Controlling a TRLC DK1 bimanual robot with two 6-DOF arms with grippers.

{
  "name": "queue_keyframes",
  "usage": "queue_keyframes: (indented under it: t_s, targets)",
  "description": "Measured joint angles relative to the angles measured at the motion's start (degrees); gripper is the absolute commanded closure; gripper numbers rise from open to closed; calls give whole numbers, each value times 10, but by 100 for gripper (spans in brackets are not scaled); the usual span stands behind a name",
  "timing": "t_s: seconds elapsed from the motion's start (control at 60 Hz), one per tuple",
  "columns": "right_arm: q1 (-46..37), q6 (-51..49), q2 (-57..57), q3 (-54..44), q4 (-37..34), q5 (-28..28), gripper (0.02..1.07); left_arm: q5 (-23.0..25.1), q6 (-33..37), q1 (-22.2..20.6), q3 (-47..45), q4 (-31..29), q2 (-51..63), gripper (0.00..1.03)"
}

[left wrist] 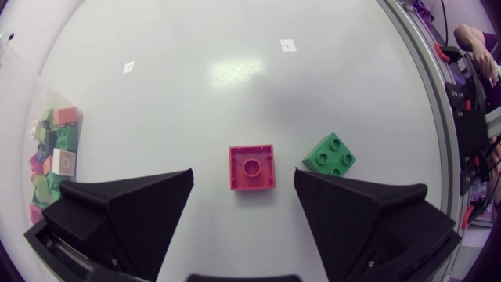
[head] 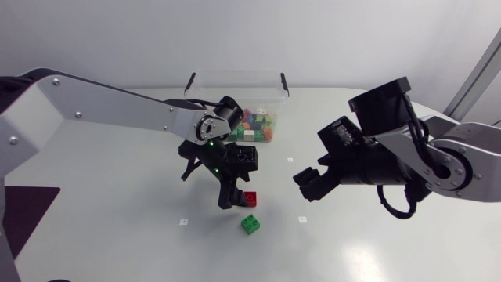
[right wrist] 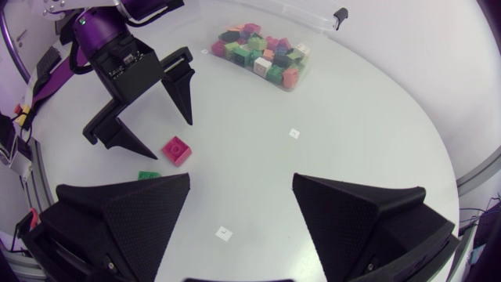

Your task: Place the duplo bricks in the container

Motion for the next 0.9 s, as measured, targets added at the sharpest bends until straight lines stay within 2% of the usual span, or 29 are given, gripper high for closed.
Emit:
queue_keyframes:
  t_s: [0.133, 0.183, 0.283, 0.35, 0.683, 0.9]
  targets:
    - [0, 0, -9, -6, 0, 0, 12, -5, -4, -8, 0, 0, 0, 18]
    - [0, 0, -11, -7, 0, 0, 12, -5, -9, -11, 0, -2, 0, 22]
    - [0, 0, -14, -8, 0, 0, 12, -12, -16, -14, 0, -4, 0, 22]
    - [1, 0, -18, -10, 0, 0, 12, -18, -21, -16, 0, -4, 0, 27]
    - [8, 0, -23, -20, 0, 0, 12, -35, -34, -24, 1, -4, 19, 30]
    - [11, 0, -23, -20, 0, 0, 12, -35, -46, -24, 5, -3, 27, 40]
